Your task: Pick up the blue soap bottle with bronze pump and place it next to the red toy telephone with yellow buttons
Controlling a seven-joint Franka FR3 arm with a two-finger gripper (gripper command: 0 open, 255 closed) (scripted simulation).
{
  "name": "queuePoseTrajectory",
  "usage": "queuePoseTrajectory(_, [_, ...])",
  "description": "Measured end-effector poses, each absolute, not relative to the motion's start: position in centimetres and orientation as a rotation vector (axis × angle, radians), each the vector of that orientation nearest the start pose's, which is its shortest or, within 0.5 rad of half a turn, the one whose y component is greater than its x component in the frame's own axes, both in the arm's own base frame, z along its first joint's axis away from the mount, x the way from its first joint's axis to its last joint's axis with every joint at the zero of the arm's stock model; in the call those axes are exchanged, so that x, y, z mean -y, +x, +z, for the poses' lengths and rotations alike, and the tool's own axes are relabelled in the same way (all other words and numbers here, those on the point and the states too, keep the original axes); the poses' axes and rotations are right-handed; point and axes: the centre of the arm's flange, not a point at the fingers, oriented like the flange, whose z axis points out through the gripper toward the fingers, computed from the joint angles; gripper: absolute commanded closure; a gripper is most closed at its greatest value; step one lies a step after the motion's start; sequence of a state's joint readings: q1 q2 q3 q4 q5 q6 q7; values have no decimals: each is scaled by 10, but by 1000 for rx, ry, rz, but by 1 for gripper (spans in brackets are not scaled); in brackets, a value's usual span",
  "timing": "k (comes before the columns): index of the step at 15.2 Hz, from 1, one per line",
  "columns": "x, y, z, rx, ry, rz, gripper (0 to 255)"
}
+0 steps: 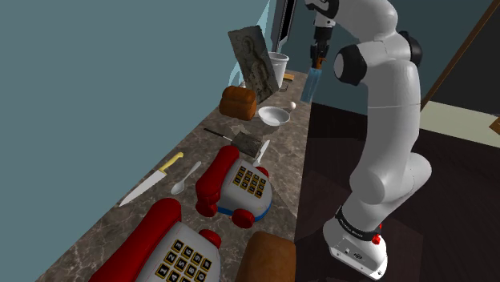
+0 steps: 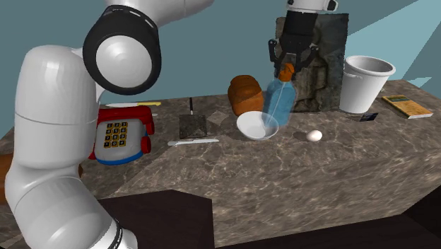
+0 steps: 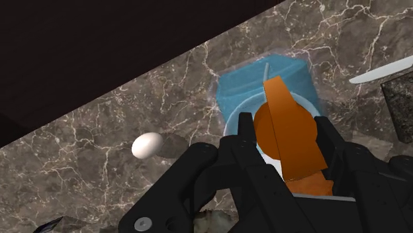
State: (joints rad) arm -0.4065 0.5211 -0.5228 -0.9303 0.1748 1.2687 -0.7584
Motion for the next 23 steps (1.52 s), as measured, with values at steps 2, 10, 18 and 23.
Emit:
queuePoseTrajectory(2, [440, 490, 609, -133, -3094, 226, 255])
queuePoseTrajectory(10, [391, 508, 629, -132, -3094, 226, 255])
queuePoseTrajectory(18, [290, 538, 628, -130, -3093, 226, 255])
queuePoseTrajectory(23, [226, 560, 627, -130, -3093, 227, 255])
